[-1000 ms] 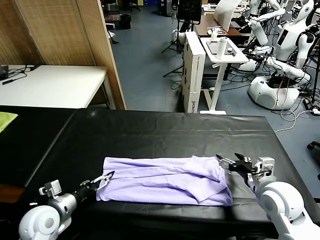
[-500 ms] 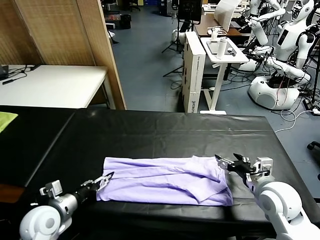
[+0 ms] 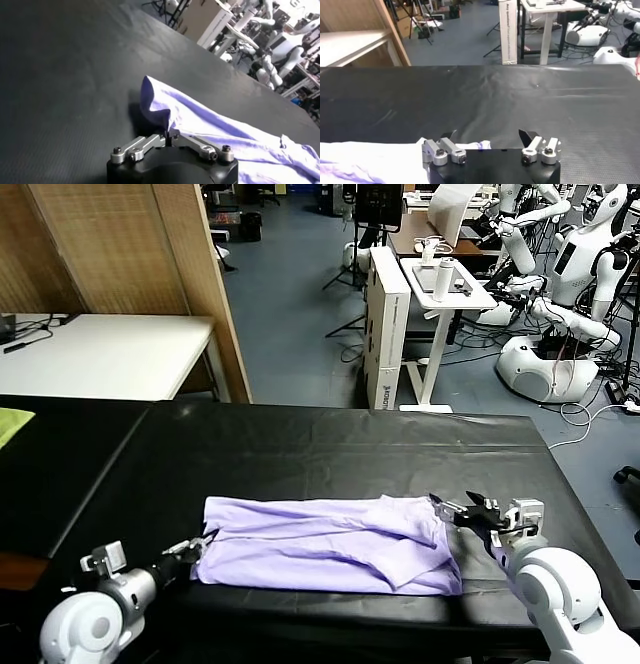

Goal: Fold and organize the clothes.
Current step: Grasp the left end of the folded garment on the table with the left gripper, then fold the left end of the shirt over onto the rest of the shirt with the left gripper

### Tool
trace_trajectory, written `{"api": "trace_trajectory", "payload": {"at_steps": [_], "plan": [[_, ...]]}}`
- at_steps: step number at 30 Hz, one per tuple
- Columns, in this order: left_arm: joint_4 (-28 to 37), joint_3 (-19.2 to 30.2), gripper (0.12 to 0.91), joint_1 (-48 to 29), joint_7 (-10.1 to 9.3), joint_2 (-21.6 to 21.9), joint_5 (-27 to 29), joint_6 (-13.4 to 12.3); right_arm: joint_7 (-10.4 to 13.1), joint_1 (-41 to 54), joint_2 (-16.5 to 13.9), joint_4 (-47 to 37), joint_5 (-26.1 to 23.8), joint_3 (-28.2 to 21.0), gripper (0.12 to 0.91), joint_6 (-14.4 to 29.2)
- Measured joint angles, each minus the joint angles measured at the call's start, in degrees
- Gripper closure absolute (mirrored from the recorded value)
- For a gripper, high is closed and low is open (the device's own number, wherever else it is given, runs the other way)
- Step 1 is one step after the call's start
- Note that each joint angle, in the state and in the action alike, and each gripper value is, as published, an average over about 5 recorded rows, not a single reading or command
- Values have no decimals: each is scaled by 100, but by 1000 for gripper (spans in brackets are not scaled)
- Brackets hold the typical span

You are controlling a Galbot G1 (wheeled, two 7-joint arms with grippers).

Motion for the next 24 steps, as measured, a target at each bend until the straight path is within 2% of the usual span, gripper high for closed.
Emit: {"api": "trace_trajectory", "payload": {"at_steps": [11,16,20,24], "plan": [[261,-586,867,65,165,642,713,-3,5,22,86,-52,-51,-48,118,0],[263,-882,867,88,168,887,1054,-6,6,-11,123,-48,-88,-49,118,0],[33,-904,867,185,91,853,1273,-7,5,-55,156,-23,-122,-37,118,0],[-399,-783,867,304,-134,674,1006,-8,3,-117,168,8,-139,14,118,0]]}}
